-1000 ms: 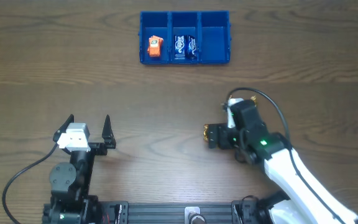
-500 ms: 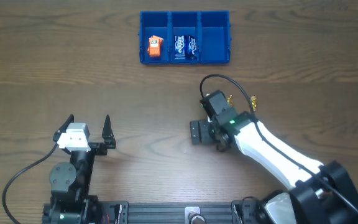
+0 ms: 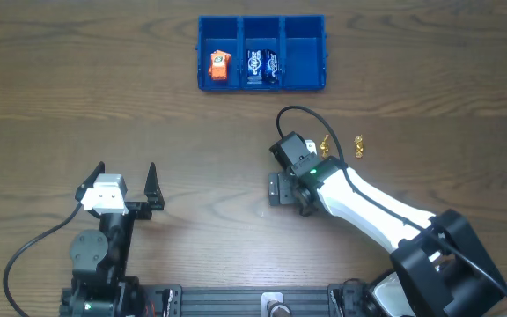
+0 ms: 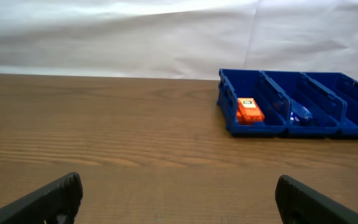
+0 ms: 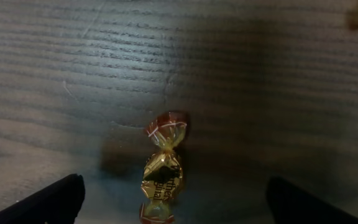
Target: Sort Candies Into Trays
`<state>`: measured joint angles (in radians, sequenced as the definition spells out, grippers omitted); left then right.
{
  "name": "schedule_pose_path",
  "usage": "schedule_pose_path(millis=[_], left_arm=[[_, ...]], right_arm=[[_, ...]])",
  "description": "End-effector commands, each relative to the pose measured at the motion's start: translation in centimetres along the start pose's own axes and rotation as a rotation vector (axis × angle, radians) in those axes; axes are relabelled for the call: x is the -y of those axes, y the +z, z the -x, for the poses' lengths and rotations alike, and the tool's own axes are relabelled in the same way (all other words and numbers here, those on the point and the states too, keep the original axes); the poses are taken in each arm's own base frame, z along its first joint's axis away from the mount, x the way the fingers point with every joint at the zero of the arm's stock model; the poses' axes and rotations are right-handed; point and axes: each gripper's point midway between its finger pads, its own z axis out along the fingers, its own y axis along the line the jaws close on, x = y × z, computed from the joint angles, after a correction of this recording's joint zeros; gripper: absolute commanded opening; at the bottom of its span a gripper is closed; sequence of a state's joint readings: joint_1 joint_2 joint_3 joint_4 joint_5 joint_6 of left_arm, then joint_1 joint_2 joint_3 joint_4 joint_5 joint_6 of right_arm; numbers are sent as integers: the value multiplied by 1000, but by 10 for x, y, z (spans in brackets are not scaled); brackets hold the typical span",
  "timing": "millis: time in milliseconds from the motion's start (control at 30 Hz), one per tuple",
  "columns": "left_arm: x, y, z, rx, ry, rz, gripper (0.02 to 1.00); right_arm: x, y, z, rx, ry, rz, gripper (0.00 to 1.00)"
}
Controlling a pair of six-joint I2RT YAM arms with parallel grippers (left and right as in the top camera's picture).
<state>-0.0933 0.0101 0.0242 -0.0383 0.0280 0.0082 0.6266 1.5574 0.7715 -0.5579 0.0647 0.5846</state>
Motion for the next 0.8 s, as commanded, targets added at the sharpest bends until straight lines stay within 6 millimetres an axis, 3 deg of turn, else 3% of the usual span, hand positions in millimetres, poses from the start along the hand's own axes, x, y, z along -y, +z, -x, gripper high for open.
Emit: schedule_pose_path(millis=[33, 233, 367, 533, 800], left_arm=[[-3, 1, -18, -52, 16, 15, 998], [-3, 1, -18, -52, 16, 15, 998], [-3, 1, -18, -52, 16, 15, 998], [-3, 1, -18, -52, 16, 15, 998], [-3, 1, -18, -52, 16, 15, 996]], right_arm=[[-1, 0, 7, 19, 13, -25, 923], [2, 7, 7, 8, 9, -61, 836], [0, 7, 10, 16, 3, -64, 649], [0, 8, 9, 10, 3, -67, 338], [0, 8, 9, 11, 3, -67, 266]])
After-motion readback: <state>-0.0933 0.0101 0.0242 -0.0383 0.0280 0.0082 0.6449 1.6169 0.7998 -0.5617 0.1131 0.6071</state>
